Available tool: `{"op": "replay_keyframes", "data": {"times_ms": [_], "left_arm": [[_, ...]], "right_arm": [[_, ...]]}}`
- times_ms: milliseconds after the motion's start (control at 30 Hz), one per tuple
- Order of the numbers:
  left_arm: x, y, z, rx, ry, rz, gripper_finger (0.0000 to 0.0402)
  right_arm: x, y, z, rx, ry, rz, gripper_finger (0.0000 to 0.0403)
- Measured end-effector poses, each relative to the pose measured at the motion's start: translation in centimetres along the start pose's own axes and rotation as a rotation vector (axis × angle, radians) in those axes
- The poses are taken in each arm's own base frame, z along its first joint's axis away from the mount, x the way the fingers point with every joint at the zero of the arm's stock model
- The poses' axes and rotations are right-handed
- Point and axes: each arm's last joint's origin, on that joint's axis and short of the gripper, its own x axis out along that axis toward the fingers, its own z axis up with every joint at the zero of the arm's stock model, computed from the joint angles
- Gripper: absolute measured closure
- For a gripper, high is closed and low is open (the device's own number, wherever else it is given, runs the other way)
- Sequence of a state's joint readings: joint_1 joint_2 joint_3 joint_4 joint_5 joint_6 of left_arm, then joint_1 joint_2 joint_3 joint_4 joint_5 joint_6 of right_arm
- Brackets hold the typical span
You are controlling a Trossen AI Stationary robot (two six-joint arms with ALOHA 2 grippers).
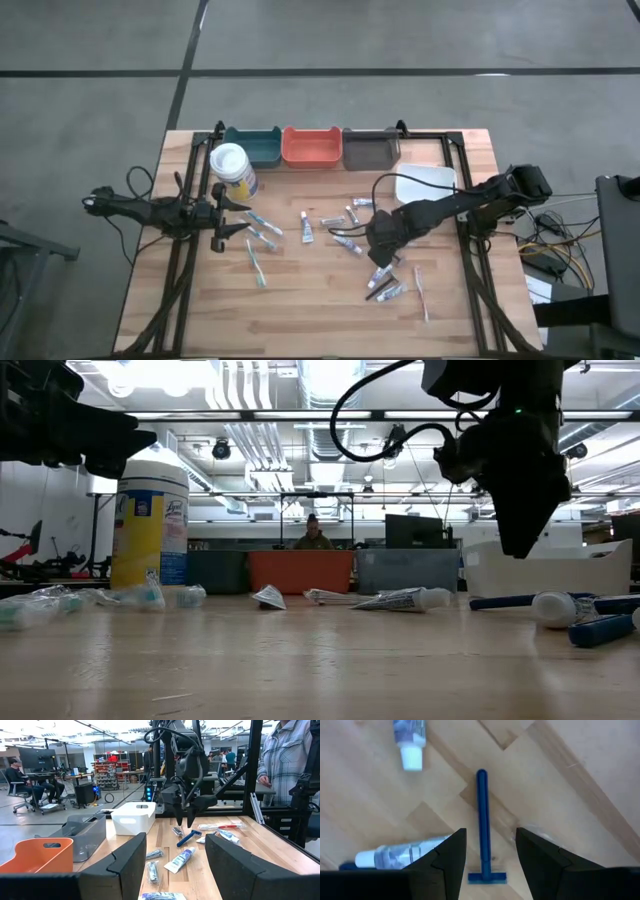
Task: Pick & Place Travel size toiletries
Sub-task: Put the top razor into the white bin
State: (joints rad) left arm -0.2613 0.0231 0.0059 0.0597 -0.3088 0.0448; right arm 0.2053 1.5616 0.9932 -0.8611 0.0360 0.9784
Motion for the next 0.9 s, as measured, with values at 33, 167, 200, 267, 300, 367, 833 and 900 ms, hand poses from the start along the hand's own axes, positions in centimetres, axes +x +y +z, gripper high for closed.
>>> {"op": "replay_keyframes", "data": {"times_ms": [33,167,200,267,300,367,833,900], "left_arm": [[0.0,0.0,0.0,0.000,0.000,0.000,0.0193],[0.0,0.0,0.0,0.000,0.000,0.000,0.0193],[0.0,0.0,0.0,0.000,0.000,0.000,0.0193],[0.0,0.0,0.0,0.000,0.000,0.000,0.0193],[0.0,0.0,0.0,0.000,0.000,0.000,0.0193],[0.0,0.0,0.0,0.000,0.000,0.000,0.0193],[0.0,0.0,0.0,0.000,0.000,0.000,0.0193],[0.0,0.0,0.0,0.000,0.000,0.000,0.0193]], "right_arm": [[0.0,0.1,-0.1,-0.011,0.001,0.000,0.0234],[0.9,0.5,-0.4,-0.030,0.000,-0.035,0.0236],[1.1,0.6,-0.4,-0.032,-0.001,-0.047,0.0236],[1.6,0.7,-0.3,-0.034,-0.004,-0.064,0.0235],[1.9,0.8,-0.3,-0.035,-0.002,-0.067,0.0234],[2.4,0.9,-0.2,-0.037,0.002,-0.073,0.0233],[4.2,1.5,-0.2,-0.059,0.016,-0.094,0.0236],[4.2,1.5,-0.1,-0.074,0.009,-0.087,0.0241]]}}
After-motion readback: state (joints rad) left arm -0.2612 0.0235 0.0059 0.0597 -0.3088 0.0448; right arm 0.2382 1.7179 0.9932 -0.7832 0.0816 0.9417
